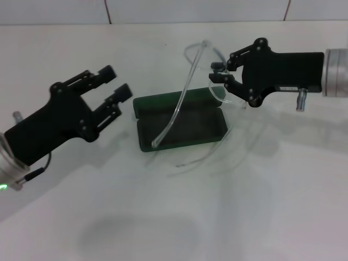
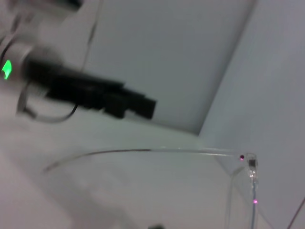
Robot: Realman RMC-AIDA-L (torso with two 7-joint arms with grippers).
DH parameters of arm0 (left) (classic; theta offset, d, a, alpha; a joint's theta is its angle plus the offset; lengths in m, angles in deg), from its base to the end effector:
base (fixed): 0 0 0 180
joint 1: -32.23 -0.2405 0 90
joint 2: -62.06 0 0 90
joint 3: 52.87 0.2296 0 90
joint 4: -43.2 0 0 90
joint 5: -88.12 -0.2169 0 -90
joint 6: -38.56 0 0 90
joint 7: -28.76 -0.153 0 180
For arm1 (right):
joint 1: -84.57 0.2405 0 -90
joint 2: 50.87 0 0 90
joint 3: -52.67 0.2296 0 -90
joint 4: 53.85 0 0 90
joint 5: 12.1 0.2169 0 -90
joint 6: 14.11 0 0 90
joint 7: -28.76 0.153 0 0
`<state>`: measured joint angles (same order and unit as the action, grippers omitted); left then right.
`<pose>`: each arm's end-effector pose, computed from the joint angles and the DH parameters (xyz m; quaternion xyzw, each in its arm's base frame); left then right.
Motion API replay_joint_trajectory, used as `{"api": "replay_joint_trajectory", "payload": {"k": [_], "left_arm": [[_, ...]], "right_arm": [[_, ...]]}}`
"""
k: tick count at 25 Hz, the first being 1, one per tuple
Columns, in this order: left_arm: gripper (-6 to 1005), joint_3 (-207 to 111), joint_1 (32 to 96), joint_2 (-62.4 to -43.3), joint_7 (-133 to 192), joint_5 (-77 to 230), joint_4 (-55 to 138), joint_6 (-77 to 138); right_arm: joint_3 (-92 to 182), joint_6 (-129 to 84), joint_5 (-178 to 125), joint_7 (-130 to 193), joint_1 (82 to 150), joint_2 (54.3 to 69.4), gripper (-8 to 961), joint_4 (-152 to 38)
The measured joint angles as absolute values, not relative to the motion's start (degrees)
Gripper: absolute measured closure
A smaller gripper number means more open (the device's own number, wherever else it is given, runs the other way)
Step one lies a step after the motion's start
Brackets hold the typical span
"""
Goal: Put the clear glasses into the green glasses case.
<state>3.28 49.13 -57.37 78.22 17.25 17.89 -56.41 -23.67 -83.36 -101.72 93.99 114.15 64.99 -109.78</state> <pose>-0.2501 0.2746 0.0077 -0.8424 -0.1208 -0.4517 0.2679 0.1407 0.3702 -0.0028 -0.9539 -0.0978 0.1984 0.2029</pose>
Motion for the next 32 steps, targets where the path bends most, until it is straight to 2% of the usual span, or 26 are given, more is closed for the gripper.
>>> {"api": "replay_joint_trajectory", "payload": {"k": [16,32], "left_arm": [[540,14.33,58.00,-57.57,77.66,15.41,17.94,-60.25],[541,16.14,57.78,-57.44,73.67,20.44,18.01,-60.50]], "right_arm": [[-23.72,-87.19,-88.65,91.59,118.12,65.02,839,-91.53],[-23.90,-89.19,-88.78,97.22,118.79,64.81,839,-90.19]]}}
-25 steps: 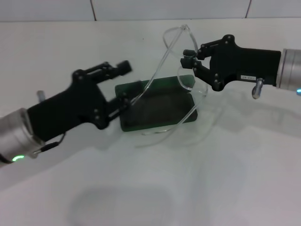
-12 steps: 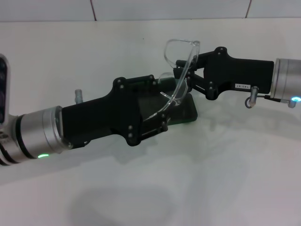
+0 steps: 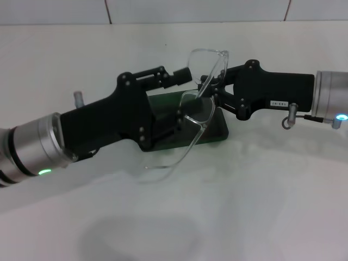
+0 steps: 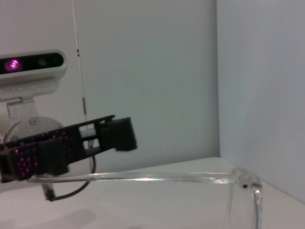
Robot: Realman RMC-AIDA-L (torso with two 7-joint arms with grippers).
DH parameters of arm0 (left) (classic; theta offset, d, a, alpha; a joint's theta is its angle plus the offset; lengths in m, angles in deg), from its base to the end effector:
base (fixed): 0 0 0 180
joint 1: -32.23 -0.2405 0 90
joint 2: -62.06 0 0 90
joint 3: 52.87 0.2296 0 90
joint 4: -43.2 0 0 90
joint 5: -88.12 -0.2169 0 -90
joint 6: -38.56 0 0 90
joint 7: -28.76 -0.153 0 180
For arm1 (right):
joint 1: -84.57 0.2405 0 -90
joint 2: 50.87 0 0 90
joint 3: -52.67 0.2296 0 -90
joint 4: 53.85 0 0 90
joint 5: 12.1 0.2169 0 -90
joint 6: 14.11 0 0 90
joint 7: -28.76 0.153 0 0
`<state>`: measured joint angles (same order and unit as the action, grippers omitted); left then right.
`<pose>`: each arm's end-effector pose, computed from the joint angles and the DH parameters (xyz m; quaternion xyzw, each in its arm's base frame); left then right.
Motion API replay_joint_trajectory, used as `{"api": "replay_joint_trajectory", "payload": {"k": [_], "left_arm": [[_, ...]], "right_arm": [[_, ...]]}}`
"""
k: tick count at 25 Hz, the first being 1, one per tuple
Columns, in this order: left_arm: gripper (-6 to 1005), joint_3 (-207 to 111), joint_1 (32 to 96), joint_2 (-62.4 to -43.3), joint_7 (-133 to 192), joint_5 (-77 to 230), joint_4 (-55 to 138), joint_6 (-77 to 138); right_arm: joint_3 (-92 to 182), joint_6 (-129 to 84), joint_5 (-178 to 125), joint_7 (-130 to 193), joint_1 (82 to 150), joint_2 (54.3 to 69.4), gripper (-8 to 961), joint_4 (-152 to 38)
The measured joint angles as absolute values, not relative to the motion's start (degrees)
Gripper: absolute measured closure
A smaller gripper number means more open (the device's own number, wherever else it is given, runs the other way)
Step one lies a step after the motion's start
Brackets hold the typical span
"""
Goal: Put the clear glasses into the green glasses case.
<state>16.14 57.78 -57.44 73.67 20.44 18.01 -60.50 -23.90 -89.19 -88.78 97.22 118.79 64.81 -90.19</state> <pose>-0.1859 0.2830 -0.0183 -0.8685 0.0047 -0.4734 0.1470 0.1578 0.3587 -0.0283 -0.9432 0.0643 0.2994 0.1289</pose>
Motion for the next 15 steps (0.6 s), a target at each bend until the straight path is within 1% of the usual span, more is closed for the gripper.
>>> {"api": "replay_joint_trajectory", "payload": {"k": [3,10,15], "left_arm": [[541,16.16,57.67,-57.41,73.66,22.40,17.82,-60.55],[541,16.11,57.34,-57.13,73.93,25.54,17.74,-60.55],[541,16.10,57.53,-57.07,74.02,25.57,17.64,-60.48]], "right_arm": [[-23.88,-89.96,-89.43,100.41,119.15,64.49,839,-90.16],[-23.47,-90.64,-96.04,111.31,121.61,63.12,838,-90.48],[-23.44,-90.64,-98.87,114.20,123.33,63.05,838,-90.15]]}}
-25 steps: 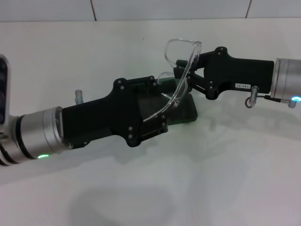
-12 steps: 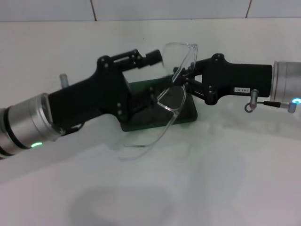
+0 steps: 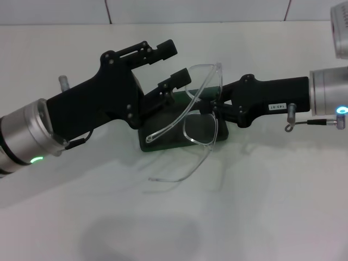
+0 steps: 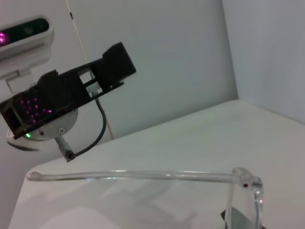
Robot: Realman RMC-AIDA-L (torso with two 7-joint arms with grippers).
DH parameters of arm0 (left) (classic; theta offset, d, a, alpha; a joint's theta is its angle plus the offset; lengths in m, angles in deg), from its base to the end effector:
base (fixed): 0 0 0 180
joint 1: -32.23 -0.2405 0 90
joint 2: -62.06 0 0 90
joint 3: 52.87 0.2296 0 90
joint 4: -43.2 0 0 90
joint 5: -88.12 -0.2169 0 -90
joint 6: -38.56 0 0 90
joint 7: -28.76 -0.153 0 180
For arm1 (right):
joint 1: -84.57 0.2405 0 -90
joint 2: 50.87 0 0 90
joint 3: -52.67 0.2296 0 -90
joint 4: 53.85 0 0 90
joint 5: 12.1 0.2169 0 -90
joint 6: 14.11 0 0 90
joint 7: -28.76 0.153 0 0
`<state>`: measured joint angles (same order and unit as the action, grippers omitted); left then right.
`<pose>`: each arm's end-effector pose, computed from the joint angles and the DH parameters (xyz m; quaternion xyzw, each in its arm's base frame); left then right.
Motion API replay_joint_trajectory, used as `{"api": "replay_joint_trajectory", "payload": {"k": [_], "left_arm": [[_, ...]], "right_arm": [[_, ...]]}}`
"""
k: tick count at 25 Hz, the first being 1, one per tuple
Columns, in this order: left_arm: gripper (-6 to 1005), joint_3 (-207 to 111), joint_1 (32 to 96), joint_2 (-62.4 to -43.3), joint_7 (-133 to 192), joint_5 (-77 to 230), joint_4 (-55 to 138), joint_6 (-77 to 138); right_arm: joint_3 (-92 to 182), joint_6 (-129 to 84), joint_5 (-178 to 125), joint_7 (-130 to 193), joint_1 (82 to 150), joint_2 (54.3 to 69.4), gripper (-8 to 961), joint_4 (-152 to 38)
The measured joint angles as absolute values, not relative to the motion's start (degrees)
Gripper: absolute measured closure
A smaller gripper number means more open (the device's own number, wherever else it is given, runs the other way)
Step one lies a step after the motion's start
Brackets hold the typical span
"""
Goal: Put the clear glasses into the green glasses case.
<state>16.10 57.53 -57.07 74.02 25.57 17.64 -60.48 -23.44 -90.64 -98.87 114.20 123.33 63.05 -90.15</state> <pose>-0.1842 0.2911 -0.0049 -0.8492 0.0005 -0.4969 0.1786 0.1542 0.3640 -0.0306 -0.9600 0.1436 0.2328 0.0591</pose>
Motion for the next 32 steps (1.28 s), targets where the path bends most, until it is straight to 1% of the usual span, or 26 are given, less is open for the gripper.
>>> {"api": "replay_joint_trajectory", "payload": {"k": [4,6,12,16,18,24,32], "left_arm": [[542,16.48,57.92,-56.76,74.04,25.02,16.88,-60.51],[542,16.64,58.39,-56.37,74.33,23.22,15.60,-60.54],[542,16.73,60.23,-55.98,75.48,15.38,11.43,-61.87],[542,16.75,61.29,-56.07,75.43,12.96,11.08,-62.04],[542,16.74,61.49,-56.31,75.20,12.37,11.03,-62.03],[543,16.35,61.70,-56.79,74.83,10.81,10.94,-61.15],[543,16.21,61.00,-57.28,73.59,10.85,11.38,-58.17]], "right_arm": [[-23.63,-92.66,-99.97,115.72,124.67,62.99,838,-90.11],[-23.48,-94.88,-101.18,117.31,125.75,62.59,838,-90.06],[-23.30,-100.39,-104.25,122.55,129.07,60.39,838,-90.07],[-23.30,-102.25,-105.53,125.42,130.99,59.58,838,-89.76],[-23.35,-102.90,-105.68,126.57,131.89,59.57,838,-89.45],[-23.30,-104.23,-105.63,127.62,132.64,60.54,838,-89.79],[-20.99,-105.31,-105.27,127.66,132.99,61.46,838,-90.03]]}}
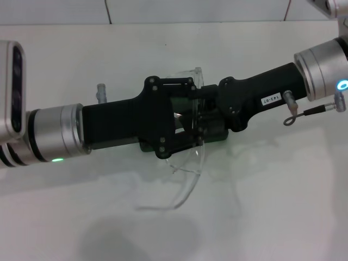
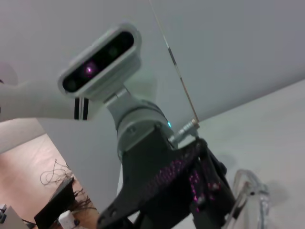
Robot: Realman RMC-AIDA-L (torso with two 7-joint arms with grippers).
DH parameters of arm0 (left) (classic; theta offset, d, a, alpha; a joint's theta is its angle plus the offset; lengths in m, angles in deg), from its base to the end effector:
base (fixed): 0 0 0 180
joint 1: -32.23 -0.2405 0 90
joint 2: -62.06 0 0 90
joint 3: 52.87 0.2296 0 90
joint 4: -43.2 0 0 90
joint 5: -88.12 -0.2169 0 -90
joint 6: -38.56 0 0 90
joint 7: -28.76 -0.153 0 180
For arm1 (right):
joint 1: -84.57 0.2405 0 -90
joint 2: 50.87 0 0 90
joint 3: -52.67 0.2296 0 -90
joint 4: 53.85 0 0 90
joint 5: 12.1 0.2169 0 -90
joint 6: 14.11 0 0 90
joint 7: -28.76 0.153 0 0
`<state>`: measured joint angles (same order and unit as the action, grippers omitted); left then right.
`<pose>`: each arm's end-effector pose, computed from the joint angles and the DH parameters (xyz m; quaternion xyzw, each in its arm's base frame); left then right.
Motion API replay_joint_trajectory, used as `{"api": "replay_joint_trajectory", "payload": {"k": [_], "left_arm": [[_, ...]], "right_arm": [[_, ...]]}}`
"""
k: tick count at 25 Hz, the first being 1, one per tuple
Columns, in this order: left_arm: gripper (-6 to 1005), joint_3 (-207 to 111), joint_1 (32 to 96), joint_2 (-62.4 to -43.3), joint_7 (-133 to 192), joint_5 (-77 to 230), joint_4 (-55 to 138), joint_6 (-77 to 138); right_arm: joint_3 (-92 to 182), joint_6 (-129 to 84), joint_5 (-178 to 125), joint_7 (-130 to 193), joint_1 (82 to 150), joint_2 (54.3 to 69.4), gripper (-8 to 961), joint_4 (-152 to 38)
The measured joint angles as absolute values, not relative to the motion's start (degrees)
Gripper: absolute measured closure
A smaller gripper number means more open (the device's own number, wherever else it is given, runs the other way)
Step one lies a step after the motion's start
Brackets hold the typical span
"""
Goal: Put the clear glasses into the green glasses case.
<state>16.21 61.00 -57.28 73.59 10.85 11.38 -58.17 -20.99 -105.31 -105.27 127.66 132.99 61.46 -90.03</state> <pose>-0.1667 0.2940 -0.0254 -0.9025 0.0883 -0.4089 0.1019 0.1036 0.3541 -0.0187 0.9657 -0.1447 -0.1964 0.0894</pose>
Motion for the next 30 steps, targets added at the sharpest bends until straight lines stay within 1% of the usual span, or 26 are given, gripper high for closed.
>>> {"api": "replay_joint_trajectory", "payload": {"k": [7,14,18,24,27,30], "left_arm": [[543,16.21,60.37,-57.37,73.42,12.16,11.47,-58.51],[543,16.14,58.73,-56.86,73.41,15.97,11.48,-63.74],[544,15.45,56.64,-55.93,73.38,18.91,11.01,-66.41],[544,7.96,52.80,-53.97,73.55,19.55,11.44,-66.93],[544,7.28,51.47,-53.50,73.50,19.18,11.59,-66.60],[544,7.26,51.20,-53.50,73.22,17.61,11.61,-65.70]], "right_arm": [[-21.05,-105.19,-105.56,127.59,133.08,61.77,838,-90.13],[-18.52,-102.19,-106.31,126.84,131.11,61.91,839,-90.22],[-12.16,-102.41,-105.95,124.60,128.99,62.29,839,-90.28],[-0.47,-106.48,-105.54,122.38,125.54,62.24,839,-91.63],[3.18,-108.42,-104.47,121.44,124.55,62.32,839,-91.80],[4.00,-109.31,-101.88,121.21,123.88,62.30,839,-91.82]]}}
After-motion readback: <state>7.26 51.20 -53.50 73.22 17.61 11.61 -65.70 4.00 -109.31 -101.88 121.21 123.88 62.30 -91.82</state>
